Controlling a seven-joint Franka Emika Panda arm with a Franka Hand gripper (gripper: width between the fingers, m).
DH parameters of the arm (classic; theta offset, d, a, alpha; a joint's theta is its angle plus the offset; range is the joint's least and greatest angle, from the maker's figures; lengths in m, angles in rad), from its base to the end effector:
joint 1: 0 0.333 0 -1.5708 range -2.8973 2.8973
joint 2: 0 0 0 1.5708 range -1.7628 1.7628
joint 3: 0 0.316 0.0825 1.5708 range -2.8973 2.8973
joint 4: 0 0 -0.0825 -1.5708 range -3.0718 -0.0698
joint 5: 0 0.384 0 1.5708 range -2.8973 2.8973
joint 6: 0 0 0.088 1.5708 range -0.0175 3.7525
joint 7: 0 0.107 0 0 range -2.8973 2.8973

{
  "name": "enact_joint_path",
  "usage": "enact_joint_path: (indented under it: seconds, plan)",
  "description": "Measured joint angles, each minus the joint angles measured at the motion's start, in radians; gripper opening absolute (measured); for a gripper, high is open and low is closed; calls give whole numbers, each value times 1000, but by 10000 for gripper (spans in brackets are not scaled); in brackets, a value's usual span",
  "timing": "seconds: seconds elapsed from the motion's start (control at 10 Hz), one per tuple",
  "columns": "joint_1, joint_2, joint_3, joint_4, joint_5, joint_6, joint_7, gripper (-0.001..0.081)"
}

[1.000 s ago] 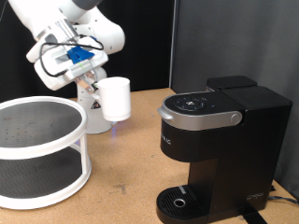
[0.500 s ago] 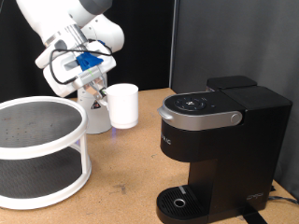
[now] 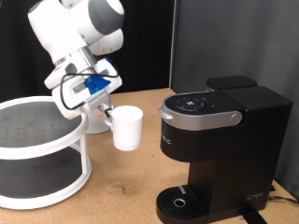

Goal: Make a cup of coffee with the keurig machine

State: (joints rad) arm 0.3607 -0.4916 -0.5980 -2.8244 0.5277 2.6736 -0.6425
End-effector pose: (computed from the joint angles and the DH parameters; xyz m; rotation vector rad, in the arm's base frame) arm 0.3668 -0.0843 0.3382 -2.6562 0.0318 -0.5540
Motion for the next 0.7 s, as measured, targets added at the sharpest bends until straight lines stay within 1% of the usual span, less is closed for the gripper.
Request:
enact_joint_path:
  seconds: [0.3,0.7]
  plan:
    - [123,86,-73,3,121,90,-102,67]
    - [281,175,-184,10,306,166,-269,67]
